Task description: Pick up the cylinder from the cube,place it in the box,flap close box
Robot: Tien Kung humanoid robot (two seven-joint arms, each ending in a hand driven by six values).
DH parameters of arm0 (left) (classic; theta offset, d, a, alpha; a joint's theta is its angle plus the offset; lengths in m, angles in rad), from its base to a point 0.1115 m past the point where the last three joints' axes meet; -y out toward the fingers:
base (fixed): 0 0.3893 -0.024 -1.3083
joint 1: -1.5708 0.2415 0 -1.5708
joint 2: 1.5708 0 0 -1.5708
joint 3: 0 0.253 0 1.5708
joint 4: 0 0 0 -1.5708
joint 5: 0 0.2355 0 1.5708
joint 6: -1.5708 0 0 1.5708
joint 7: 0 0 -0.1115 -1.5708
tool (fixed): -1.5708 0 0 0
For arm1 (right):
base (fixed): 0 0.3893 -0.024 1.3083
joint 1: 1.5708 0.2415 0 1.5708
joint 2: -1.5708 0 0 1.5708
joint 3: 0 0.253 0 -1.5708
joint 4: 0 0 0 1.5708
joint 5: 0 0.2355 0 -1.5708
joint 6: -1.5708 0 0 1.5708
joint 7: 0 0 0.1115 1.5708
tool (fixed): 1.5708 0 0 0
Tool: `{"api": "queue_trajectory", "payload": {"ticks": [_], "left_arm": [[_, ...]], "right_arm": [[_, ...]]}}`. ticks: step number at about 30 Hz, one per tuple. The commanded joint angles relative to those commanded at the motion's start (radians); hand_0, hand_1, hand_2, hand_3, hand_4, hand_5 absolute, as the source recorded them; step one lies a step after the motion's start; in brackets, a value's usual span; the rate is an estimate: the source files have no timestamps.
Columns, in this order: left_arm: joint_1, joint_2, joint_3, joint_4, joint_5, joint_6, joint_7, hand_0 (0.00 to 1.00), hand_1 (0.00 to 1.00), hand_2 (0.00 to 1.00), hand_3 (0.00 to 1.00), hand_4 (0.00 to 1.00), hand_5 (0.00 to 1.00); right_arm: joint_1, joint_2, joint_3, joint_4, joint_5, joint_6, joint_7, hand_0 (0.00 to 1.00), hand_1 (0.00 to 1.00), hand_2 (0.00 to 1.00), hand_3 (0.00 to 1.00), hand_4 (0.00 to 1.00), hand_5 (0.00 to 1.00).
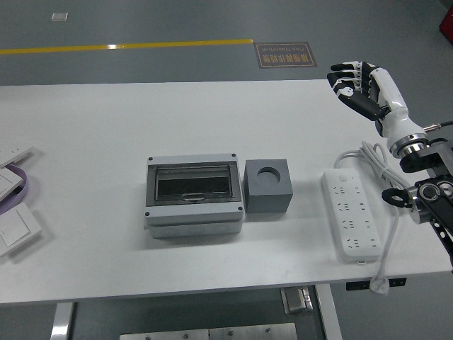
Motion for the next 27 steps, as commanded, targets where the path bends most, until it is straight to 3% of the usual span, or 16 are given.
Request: {"api": "queue_trajectory", "payload": {"ticks": [14,21,22,26,27], "left_arm": [[-0.007,-0.001,-0.022,0.002,0.001,-0.001,-0.003,0.599,0.513,0.562,0.618,0.718,0.203],[0.012,-0.008,-0.040,0.006,-0.014,-0.001,-0.004,0.598,0.513,0.562,0.618,0.718,0.205],[0.013,-0.008,-0.040,0.007,-0.016,-0.001,-0.004,0.599,0.513,0.562,0.618,0.719,0.206],[0.012,-0.006,-0.050,0.008,-0.012,-0.001,-0.006,0.599,0.513,0.562,0.618,0.719,0.206],[0.012,-0.005,-0.051,0.008,-0.010,-0.001,-0.006,0.599,0.513,0.562,0.619,0.719,0.206]], "right_arm": [[-0.049,-0.022,0.043,-0.009,0.097,0.004,0.042,0.701,0.660,0.681,0.664,0.680,0.362],[-0.061,-0.017,0.051,-0.015,0.145,-0.012,0.107,0.715,0.664,0.681,0.681,0.691,0.340],[-0.061,-0.015,0.051,-0.017,0.153,-0.014,0.117,0.728,0.682,0.713,0.738,0.723,0.247],[-0.064,-0.013,0.053,-0.024,0.182,-0.016,0.150,0.728,0.682,0.713,0.738,0.723,0.247],[-0.065,-0.012,0.053,-0.026,0.187,-0.016,0.154,0.739,0.700,0.727,0.798,0.755,0.212]]}}
